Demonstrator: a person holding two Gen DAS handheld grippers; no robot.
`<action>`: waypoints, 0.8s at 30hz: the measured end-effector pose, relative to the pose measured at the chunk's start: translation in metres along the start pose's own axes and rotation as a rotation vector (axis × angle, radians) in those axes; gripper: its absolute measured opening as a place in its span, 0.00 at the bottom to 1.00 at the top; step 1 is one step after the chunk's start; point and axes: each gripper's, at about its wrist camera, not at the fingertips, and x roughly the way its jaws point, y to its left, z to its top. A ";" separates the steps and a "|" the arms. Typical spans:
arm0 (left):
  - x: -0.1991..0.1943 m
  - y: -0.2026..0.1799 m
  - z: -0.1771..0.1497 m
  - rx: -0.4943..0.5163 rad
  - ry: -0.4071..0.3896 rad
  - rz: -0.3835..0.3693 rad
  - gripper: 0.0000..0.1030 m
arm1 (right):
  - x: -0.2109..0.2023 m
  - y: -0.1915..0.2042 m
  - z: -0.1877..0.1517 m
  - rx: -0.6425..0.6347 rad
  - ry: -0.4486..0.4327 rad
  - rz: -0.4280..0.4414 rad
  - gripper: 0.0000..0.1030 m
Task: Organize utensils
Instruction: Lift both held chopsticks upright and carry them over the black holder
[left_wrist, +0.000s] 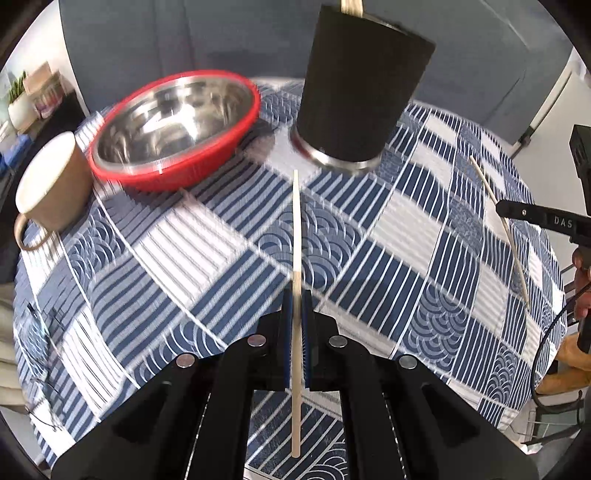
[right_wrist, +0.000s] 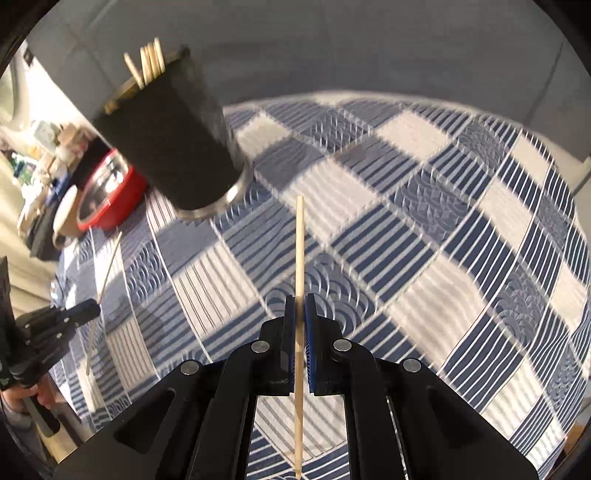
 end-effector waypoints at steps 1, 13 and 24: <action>-0.005 0.000 0.005 0.005 -0.015 0.005 0.05 | -0.008 0.000 0.007 -0.003 -0.024 0.002 0.04; -0.056 -0.011 0.073 0.074 -0.167 0.089 0.05 | -0.079 0.021 0.082 -0.051 -0.228 0.063 0.04; -0.097 -0.024 0.151 0.099 -0.317 0.099 0.05 | -0.103 0.067 0.136 -0.158 -0.314 0.119 0.04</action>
